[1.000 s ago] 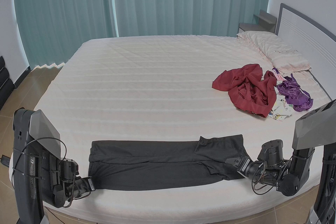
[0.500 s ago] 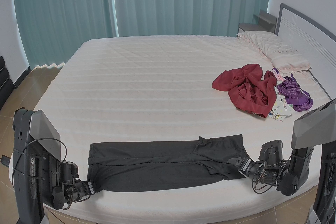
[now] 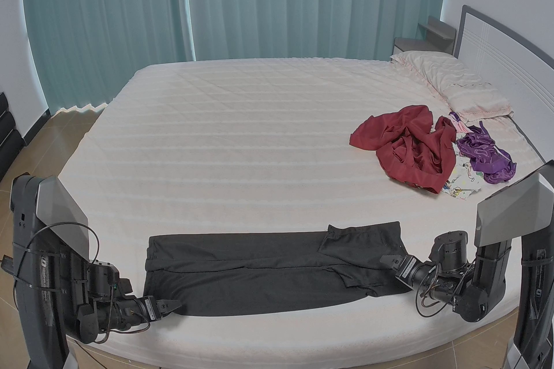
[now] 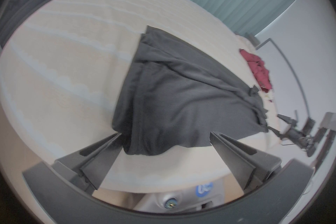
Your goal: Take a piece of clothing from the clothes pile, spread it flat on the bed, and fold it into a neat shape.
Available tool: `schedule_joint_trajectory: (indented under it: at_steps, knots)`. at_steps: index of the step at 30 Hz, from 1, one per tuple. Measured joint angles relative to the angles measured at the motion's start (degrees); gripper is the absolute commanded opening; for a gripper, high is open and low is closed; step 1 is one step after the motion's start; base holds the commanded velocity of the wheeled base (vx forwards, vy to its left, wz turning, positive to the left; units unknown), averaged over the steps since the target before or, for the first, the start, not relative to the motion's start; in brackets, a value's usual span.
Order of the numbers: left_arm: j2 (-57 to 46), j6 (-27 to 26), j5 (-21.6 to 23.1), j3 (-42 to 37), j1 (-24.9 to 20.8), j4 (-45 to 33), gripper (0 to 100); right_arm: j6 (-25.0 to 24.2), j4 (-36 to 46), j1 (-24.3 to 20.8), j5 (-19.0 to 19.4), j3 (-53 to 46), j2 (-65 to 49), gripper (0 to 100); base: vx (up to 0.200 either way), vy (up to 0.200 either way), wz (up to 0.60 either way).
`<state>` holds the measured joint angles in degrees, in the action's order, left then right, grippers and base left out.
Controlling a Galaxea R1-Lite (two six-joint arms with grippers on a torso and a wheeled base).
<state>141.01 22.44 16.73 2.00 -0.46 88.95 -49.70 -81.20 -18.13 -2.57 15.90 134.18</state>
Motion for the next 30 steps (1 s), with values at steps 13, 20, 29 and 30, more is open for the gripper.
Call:
schedule_joint_trajectory:
  at_steps: [13, 20, 29, 30]
  knots:
    - [-3.9, 2.0, 5.0, -1.0, 4.1, 0.0, 100, 10.5, -7.8, 1.9, 2.0, -0.3, 6.7, 100, 0.0, 0.0, 0.0]
    - [-4.3, 2.1, 5.0, -1.0, 4.2, 0.0, 100, 13.4, -7.8, 2.5, 3.2, 1.4, 7.5, 100, 0.0, 0.0, 0.0]
    - [-4.3, 2.0, 5.0, -1.0, 4.1, 0.0, 100, 15.8, -7.8, 2.4, 4.0, 1.8, 8.4, 0, 0.0, 0.0, 0.0]
    - [-4.3, 2.0, 5.0, -1.0, 4.1, 0.0, 100, 16.0, -7.8, 2.4, 4.2, 1.7, 8.4, 0, 0.0, 0.0, 0.0]
